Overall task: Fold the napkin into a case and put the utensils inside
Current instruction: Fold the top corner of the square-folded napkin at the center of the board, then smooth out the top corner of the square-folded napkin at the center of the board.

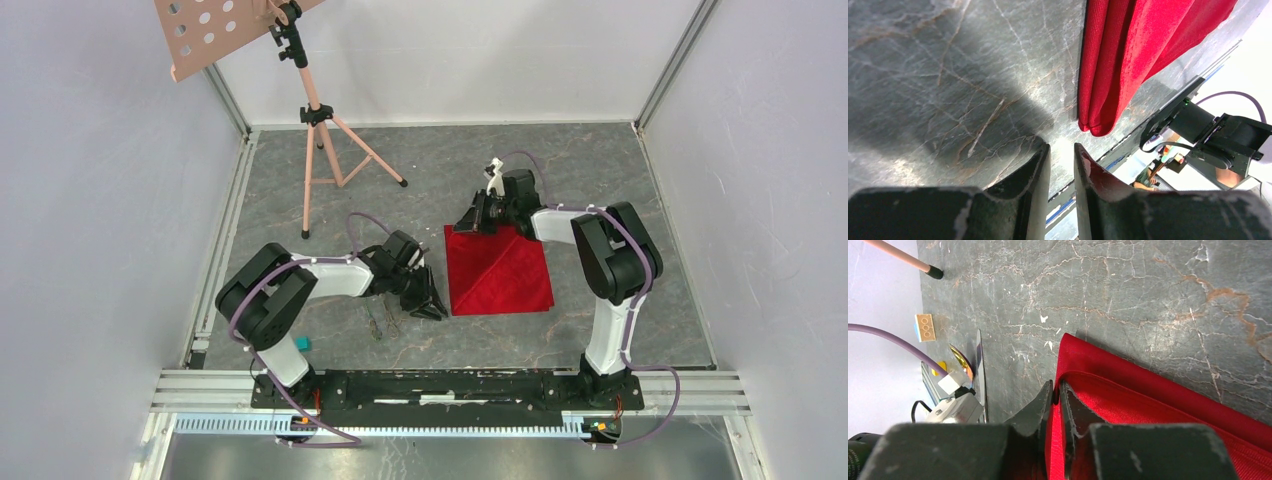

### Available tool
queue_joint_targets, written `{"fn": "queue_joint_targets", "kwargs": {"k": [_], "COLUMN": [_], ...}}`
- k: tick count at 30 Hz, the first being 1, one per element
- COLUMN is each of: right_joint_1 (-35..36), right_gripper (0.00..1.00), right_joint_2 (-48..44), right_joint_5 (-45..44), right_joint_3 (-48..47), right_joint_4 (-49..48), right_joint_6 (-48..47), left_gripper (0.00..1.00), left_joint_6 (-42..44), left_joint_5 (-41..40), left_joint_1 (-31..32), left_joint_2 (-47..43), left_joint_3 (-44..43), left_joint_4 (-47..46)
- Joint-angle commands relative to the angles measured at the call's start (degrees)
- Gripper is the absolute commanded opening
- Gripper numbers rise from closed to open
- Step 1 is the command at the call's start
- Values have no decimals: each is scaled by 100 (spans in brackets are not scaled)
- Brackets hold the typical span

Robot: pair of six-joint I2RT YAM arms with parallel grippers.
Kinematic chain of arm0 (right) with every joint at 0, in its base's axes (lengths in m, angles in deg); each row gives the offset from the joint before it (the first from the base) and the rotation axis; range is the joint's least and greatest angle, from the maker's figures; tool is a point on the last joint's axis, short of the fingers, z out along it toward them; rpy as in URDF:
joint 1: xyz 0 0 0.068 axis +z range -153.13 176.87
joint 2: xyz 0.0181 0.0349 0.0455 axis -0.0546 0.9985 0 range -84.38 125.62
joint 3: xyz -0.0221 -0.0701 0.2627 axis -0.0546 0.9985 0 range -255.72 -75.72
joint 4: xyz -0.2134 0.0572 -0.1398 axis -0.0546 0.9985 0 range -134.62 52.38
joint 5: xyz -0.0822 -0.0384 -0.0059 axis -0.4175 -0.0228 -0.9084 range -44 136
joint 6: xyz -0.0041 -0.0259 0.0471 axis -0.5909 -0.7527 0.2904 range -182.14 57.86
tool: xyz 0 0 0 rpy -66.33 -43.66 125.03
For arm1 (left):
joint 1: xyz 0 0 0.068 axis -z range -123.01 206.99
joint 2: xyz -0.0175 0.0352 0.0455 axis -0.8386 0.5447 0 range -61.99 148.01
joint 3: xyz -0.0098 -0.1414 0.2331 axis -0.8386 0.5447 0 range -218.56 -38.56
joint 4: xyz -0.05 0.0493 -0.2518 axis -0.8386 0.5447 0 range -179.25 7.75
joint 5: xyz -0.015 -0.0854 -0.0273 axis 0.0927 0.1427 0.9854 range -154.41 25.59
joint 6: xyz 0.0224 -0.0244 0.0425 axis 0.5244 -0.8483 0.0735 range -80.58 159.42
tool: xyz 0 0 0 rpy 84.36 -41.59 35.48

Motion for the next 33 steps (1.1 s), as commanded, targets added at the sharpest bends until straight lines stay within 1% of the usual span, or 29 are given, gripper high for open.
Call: {"fn": "queue_joint_targets", "kwargs": {"k": [1,8,13,15,19,21,25,30,33], "right_joint_1": [49,51,-20,-123,-497,-742,-1231,-1559,-1651], "right_gripper": [17,35,51,55,57,57,58,59,58], "right_joint_2": [85,-134,-634,-884,-1339,-1513,-1643,-1434,-1242], "right_joint_5": [80,233,287,271,415,549,936,1214,1378], "right_joint_3": [-281,-440,-635,-566,26,433,1030,1105,1097], "right_joint_4": [-50,190,764,940,986,832,448,374,217], "right_joint_6": [-126,-307,-785,-976,-1178,-1195,-1213,-1457,-1440], "left_gripper": [32,32,33,33,32,30,27,23,21], "left_joint_6": [197,363,507,518,499,397,392,516,569], "left_joint_5": [-456,-413,-272,-157,172,438,598,572,420], "left_joint_1": [6,-42,-56,-53,-30,17,147,197,198], "left_joint_2": [-210,-441,-544,-485,-123,147,699,1200,1299], "left_joint_3": [87,-246,-835,-1101,-1596,-1760,-2157,-2446,-2354], "left_joint_4": [488,846,1139,1160,1080,895,766,730,728]}}
